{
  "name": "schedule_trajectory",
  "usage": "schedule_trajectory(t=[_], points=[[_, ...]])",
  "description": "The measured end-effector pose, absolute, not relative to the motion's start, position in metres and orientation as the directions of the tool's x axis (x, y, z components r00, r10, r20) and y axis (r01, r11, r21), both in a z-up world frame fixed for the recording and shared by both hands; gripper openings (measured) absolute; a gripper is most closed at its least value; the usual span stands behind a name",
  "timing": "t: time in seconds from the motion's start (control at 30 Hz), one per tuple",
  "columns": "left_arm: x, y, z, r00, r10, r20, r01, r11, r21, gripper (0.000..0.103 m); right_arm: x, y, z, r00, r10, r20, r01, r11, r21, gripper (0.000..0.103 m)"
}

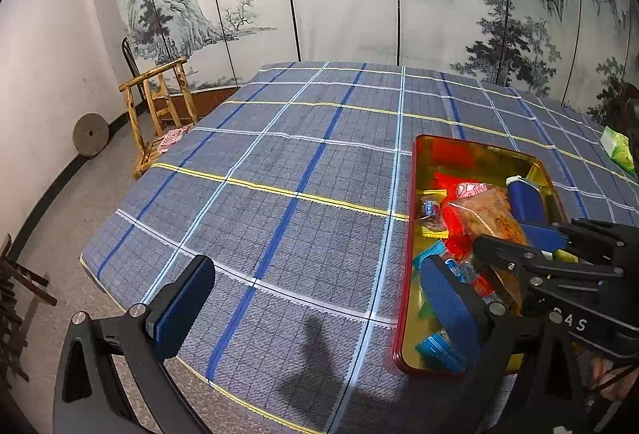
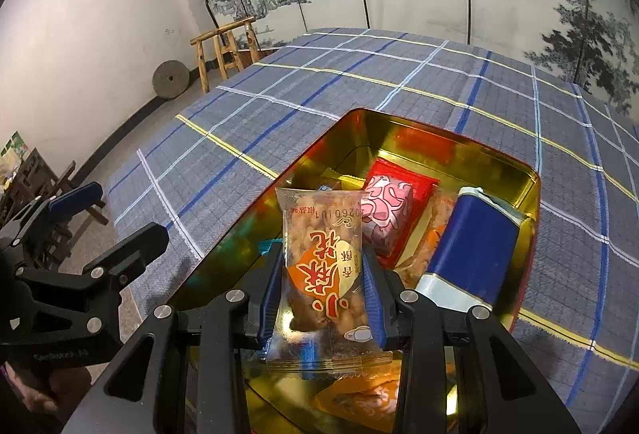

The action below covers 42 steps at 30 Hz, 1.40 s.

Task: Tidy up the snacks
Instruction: 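Carry the orange-printed snack bag over the gold tin with the right gripper and lower it, then open the right gripper to release the snack bag into the tin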

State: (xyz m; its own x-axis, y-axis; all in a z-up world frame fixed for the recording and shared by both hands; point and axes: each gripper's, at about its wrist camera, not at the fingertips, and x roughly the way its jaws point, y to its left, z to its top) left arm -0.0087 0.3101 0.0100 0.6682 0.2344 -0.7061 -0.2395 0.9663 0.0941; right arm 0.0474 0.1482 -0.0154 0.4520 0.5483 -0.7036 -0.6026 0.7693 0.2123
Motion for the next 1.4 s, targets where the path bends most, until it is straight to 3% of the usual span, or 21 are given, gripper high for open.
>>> schedule_trajectory(t=[0.8, 1.17, 1.23, 1.4], points=[[-0.01, 0.31, 0.008, 0.669, 0.236, -0.705, -0.236, 0.967, 0.1, 0.102, 0.048, 0.152, -0.019, 0.46, 0.553, -0.694, -0.601, 0.77, 0.215, 0.038], [-0.017, 0.306, 0.017, 0.697, 0.237, -0.677, -0.237, 0.967, 0.095, 0.102, 0.017, 0.14, 0.009, 0.588, 0.527, -0.614, -0.579, 0.804, 0.135, 0.039], [-0.021, 0.303, 0.022, 0.711, 0.239, -0.661, -0.234, 0.967, 0.098, 0.102, 0.007, 0.134, 0.015, 0.625, 0.516, -0.586, -0.565, 0.817, 0.117, 0.04], [-0.034, 0.292, 0.035, 0.754, 0.241, -0.611, -0.226, 0.969, 0.104, 0.102, -0.02, 0.115, 0.03, 0.712, 0.485, -0.508, -0.519, 0.851, 0.085, 0.06]])
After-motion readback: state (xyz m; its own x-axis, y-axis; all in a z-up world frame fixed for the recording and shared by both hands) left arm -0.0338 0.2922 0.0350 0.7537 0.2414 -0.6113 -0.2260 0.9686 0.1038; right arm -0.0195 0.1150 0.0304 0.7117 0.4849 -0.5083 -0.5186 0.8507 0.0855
